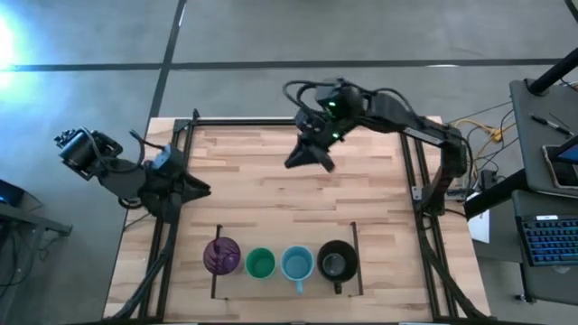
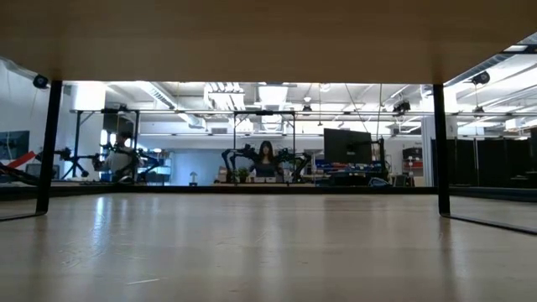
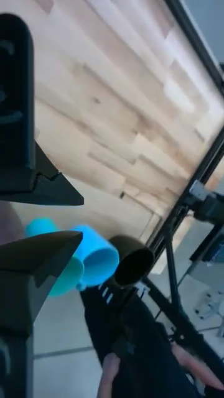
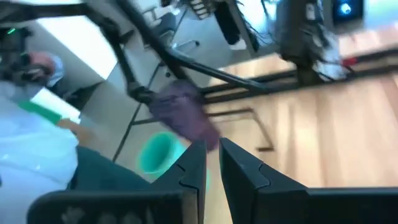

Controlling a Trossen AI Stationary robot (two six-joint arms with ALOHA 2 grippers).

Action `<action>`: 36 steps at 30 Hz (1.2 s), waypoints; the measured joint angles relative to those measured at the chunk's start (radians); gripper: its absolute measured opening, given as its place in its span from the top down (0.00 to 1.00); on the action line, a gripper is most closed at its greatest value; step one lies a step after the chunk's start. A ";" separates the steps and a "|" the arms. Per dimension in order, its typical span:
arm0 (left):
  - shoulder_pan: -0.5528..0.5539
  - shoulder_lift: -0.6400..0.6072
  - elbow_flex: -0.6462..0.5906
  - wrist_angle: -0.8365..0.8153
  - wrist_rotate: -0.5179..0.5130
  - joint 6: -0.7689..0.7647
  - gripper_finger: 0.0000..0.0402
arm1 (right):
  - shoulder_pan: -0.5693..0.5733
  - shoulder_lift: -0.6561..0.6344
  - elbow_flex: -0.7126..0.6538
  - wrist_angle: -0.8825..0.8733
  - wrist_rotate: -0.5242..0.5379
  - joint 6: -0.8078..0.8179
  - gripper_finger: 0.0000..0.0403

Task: Stack small to large cups/mugs on shelf
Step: Return to Home Position

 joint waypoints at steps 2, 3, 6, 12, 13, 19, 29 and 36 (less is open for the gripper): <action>0.002 -0.041 -0.058 0.022 -0.020 -0.001 0.85 | -0.014 -0.013 -0.122 0.081 -0.048 0.028 0.90; 0.002 -0.064 -0.090 0.041 -0.031 -0.001 0.85 | -0.017 -0.020 -0.186 0.145 -0.082 0.039 0.90; 0.002 -0.141 -0.205 0.154 -0.039 0.023 0.85 | -0.012 -0.051 -0.361 0.392 -0.195 0.115 0.90; 0.002 -0.314 -0.469 0.419 -0.059 0.138 0.85 | -0.063 -0.173 -0.629 0.758 -0.171 0.259 0.90; 0.002 -0.338 -0.513 0.459 -0.068 0.149 0.85 | -0.070 -0.199 -0.673 0.787 -0.142 0.270 0.90; 0.004 -0.523 -0.723 0.547 -0.148 0.159 0.85 | -0.099 -0.378 -0.910 1.038 -0.087 0.322 0.90; 0.004 -0.814 -1.002 0.701 -0.217 0.258 0.85 | -0.120 -0.476 -1.257 1.562 -0.152 0.489 0.90; 0.004 -0.954 -1.160 0.725 -0.245 0.229 0.85 | -0.152 -0.563 -1.432 1.613 -0.151 0.505 0.90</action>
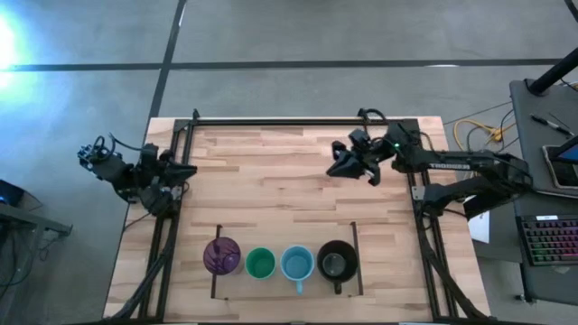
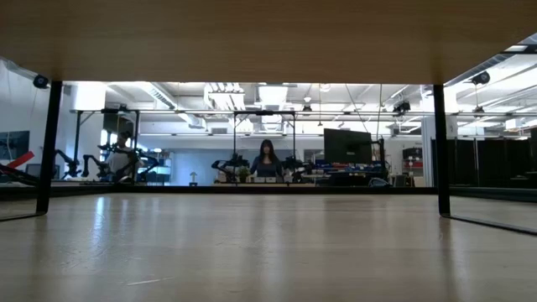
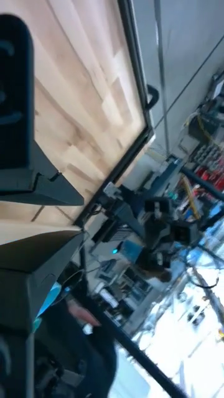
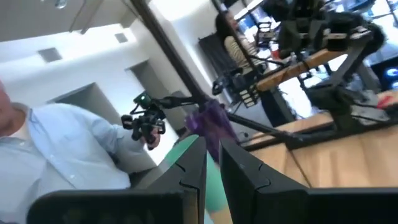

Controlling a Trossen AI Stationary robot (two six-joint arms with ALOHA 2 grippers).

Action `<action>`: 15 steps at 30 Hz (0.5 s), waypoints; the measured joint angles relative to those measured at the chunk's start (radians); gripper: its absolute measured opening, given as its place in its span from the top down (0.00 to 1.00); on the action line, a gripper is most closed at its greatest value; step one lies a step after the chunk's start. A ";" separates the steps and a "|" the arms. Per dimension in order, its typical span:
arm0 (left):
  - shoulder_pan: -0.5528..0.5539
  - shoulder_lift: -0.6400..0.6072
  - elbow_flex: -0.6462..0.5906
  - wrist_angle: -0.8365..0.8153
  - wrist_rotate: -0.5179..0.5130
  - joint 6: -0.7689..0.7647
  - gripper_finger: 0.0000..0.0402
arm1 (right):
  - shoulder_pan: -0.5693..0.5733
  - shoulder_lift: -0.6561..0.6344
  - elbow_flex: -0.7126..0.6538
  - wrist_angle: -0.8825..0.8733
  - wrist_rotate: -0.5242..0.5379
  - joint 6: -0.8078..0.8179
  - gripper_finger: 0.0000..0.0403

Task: Stack small to large cups/mugs on shelf
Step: Return to Home Position

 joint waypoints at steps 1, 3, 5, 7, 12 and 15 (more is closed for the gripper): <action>0.000 -0.014 -0.014 0.005 -0.015 -0.001 0.85 | -0.015 -0.027 -0.023 -0.001 0.003 0.006 0.90; 0.000 -0.044 -0.035 0.009 -0.027 -0.002 0.85 | -0.041 -0.099 -0.066 -0.001 0.031 0.010 0.90; 0.000 -0.069 -0.046 0.026 -0.034 -0.002 0.85 | -0.069 -0.177 -0.105 0.004 0.045 0.019 0.90; 0.000 -0.088 -0.054 0.028 -0.061 -0.002 0.85 | -0.099 -0.247 -0.145 -0.012 0.044 0.061 0.90; 0.000 -0.121 -0.071 0.021 -0.150 -0.002 0.85 | -0.119 -0.374 -0.247 -0.016 0.045 0.110 0.90; 0.000 -0.121 -0.082 0.020 -0.173 -0.006 0.85 | -0.070 -0.412 -0.306 0.006 0.054 0.126 0.90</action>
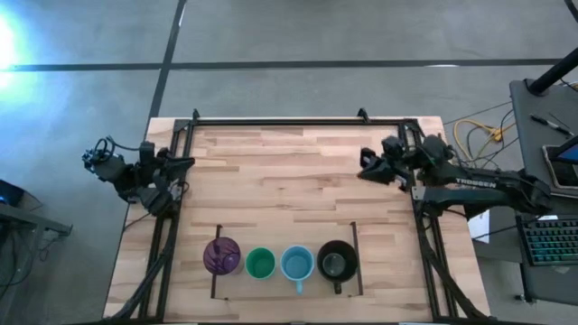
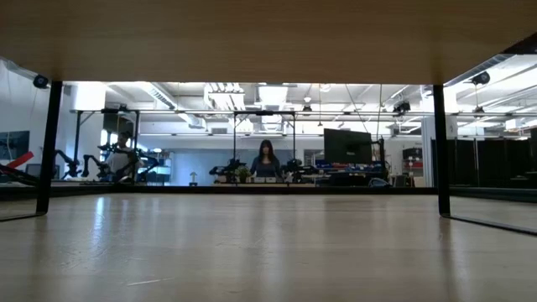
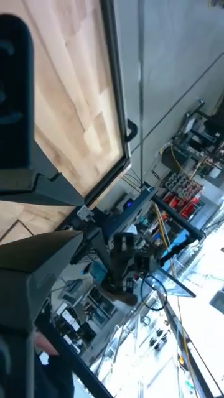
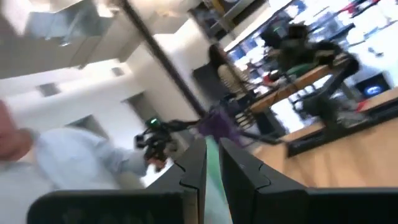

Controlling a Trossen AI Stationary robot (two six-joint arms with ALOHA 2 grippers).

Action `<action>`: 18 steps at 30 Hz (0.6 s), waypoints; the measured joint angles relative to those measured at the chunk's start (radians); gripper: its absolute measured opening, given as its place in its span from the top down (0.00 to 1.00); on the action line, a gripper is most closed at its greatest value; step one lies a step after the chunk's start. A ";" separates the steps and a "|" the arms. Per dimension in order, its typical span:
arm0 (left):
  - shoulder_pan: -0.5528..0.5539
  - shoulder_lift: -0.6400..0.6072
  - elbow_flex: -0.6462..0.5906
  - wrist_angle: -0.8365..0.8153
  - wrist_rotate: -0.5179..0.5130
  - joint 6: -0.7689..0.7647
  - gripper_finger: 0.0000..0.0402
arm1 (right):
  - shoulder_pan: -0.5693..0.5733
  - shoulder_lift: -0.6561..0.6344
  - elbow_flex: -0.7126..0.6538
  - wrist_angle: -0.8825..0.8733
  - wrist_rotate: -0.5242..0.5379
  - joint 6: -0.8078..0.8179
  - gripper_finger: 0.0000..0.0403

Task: Stack small to large cups/mugs on shelf
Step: Return to Home Position

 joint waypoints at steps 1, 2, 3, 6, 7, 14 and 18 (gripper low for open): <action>0.000 0.005 -0.001 0.000 0.000 -0.017 0.85 | 0.030 -0.003 -0.018 0.035 0.002 0.003 0.90; 0.000 0.012 -0.002 0.000 0.001 -0.035 0.85 | 0.063 -0.004 -0.036 0.092 0.001 0.013 0.90; 0.000 0.021 -0.002 0.000 0.000 -0.054 0.85 | 0.098 -0.005 -0.052 0.159 0.000 0.023 0.90; 0.000 0.053 -0.003 0.001 0.001 -0.074 0.85 | 0.235 0.017 -0.091 0.334 0.036 0.022 0.90; 0.000 0.066 -0.003 0.006 0.001 -0.075 0.85 | 0.285 0.026 -0.104 0.363 0.063 0.003 0.90; 0.000 0.144 -0.025 0.045 0.018 -0.101 0.85 | 0.496 0.006 -0.181 0.367 0.169 -0.091 0.90; -0.001 0.125 -0.088 0.084 0.032 -0.103 0.85 | 0.495 -0.080 -0.212 0.345 0.118 -0.058 0.91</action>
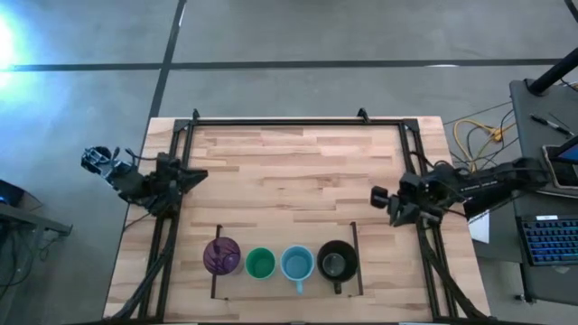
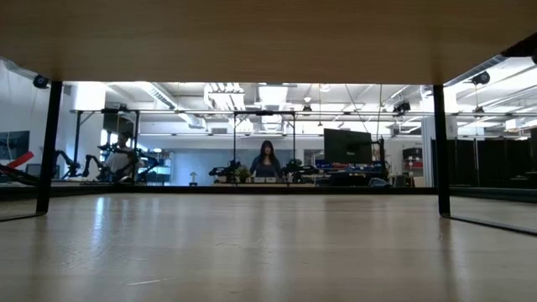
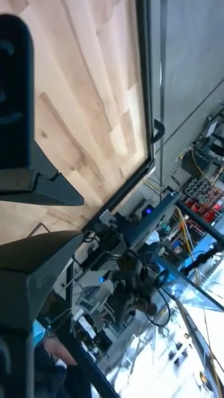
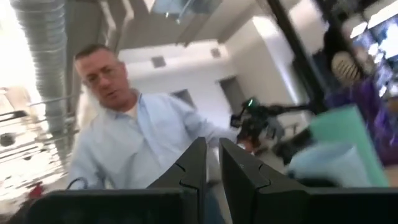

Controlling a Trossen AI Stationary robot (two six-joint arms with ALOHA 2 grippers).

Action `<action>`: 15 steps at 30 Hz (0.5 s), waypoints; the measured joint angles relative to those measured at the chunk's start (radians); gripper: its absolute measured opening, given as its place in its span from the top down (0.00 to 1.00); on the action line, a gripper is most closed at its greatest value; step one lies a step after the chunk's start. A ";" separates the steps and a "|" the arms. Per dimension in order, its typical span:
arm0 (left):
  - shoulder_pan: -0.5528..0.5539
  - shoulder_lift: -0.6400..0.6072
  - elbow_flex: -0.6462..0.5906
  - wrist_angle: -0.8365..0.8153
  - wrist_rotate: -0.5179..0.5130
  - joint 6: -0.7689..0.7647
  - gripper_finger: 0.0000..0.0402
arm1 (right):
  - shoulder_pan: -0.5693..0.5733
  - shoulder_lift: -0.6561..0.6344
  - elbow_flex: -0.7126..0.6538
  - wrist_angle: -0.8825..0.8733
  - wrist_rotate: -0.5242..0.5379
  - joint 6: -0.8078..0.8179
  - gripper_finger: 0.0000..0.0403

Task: Stack small to large cups/mugs on shelf
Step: Return to Home Position

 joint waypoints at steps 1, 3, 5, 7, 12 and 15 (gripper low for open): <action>0.000 -0.014 -0.015 0.011 0.004 0.001 0.85 | -0.002 -0.027 -0.007 -0.033 -0.012 0.011 0.91; 0.000 -0.052 -0.038 0.018 0.016 0.010 0.85 | -0.005 -0.090 -0.014 -0.117 -0.024 0.024 0.91; 0.000 -0.093 -0.058 0.014 0.016 0.033 0.85 | -0.012 -0.158 -0.014 -0.222 -0.023 0.023 0.91; 0.000 -0.134 -0.066 0.013 0.017 0.067 0.85 | -0.021 -0.228 -0.010 -0.347 -0.022 0.010 0.91; 0.000 -0.146 -0.046 0.002 0.008 0.156 0.85 | -0.032 -0.392 0.023 -0.611 0.011 -0.104 0.91; 0.001 -0.146 -0.050 -0.079 -0.004 0.121 0.85 | -0.033 -0.483 0.047 -0.774 0.043 -0.172 0.91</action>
